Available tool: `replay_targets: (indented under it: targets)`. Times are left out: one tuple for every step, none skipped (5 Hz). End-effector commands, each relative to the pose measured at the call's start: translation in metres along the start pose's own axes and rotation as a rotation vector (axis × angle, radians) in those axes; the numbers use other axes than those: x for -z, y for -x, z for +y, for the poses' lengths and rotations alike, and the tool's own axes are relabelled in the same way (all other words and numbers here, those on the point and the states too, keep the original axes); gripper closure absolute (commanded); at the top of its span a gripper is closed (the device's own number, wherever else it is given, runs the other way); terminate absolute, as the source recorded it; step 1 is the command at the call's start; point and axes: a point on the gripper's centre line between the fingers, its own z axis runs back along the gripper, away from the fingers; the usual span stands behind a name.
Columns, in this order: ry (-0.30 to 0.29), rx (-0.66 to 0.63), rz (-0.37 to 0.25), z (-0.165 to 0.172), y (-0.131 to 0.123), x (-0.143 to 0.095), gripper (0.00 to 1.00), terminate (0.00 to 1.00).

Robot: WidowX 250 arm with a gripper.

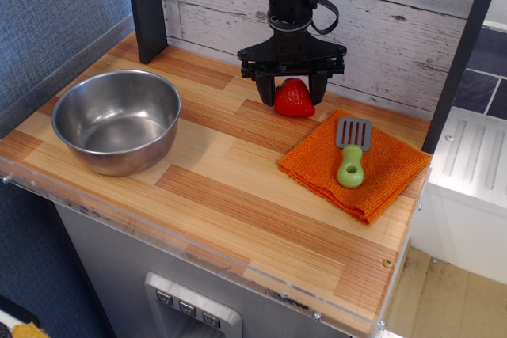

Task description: PICK UP THE FRUIT AND PUT ON THE ANOTHER SIDE OF THE TABLE

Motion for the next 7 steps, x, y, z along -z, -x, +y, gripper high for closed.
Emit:
replay_targets:
  targets:
    - [-0.001, 0.000, -0.012, -0.002, 0.003, -0.022, 0.00, 0.00]
    - [0.002, -0.011, -0.020, -0.001, 0.004, -0.026, 0.00, 0.00]
    - [0.020, -0.014, -0.041, -0.002, 0.001, -0.038, 0.00, 0.00]
    - [0.044, -0.025, -0.077, -0.004, -0.003, -0.056, 0.00, 0.00]
    - [0.075, -0.036, -0.111, -0.008, -0.005, -0.076, 0.00, 0.00]
    - [0.093, -0.059, -0.149, -0.004, -0.004, -0.104, 0.00, 0.00]
    - [0.102, -0.061, -0.176, 0.000, -0.003, -0.125, 0.00, 0.00]
